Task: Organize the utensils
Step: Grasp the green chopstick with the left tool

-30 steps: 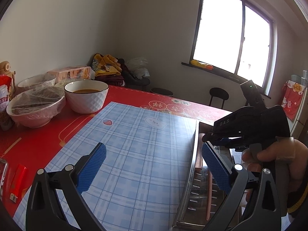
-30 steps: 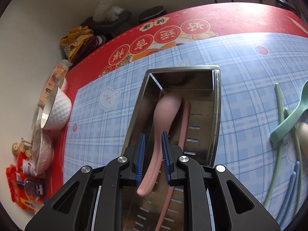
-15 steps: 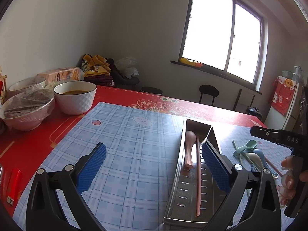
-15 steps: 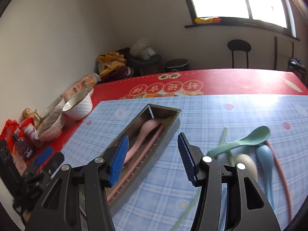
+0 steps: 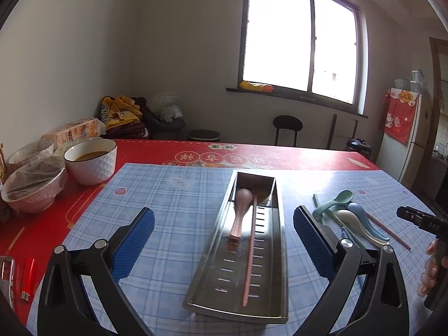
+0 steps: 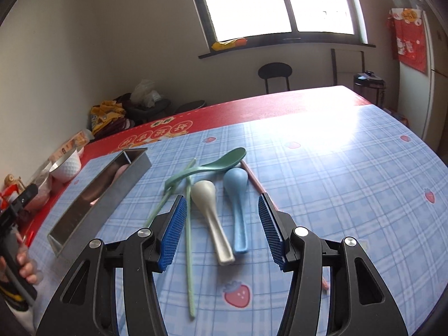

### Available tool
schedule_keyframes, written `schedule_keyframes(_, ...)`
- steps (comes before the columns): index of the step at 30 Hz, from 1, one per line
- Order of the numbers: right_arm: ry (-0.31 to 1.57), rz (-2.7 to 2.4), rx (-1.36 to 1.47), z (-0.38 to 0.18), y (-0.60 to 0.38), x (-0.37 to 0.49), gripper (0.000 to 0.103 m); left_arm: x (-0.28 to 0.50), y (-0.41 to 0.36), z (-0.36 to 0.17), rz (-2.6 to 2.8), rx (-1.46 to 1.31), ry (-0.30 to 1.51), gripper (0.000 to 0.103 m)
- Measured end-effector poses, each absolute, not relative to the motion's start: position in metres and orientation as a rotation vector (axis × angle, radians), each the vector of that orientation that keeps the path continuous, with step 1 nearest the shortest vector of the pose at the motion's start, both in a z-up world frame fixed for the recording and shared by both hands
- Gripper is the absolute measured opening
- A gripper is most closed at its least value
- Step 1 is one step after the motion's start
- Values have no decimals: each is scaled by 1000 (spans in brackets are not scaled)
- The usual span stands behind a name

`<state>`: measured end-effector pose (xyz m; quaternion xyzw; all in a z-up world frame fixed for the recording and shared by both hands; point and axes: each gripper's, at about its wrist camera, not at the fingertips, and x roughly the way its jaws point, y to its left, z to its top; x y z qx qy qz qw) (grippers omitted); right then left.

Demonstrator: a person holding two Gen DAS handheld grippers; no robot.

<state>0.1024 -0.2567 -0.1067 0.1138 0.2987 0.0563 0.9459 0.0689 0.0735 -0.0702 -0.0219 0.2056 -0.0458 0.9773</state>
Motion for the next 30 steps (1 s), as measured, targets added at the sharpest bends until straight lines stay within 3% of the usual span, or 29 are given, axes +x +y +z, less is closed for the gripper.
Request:
schedule_keyframes(6,598,79,159,-113,-251,103,52,74,20,-76,-222,-3,499,96)
schedule_keyframes(17,638,90,370,-128,-284,111,52,132,-63,-102,-387,101,711,41)
schedule_keyframes(23,623,105,454,-133,-296,109,52,171,-89,-127,-392,113,827,26)
schedule_keyframes(30,613,128,452,-132,-293,109,52,193,-102,-142,-353,181,874,16)
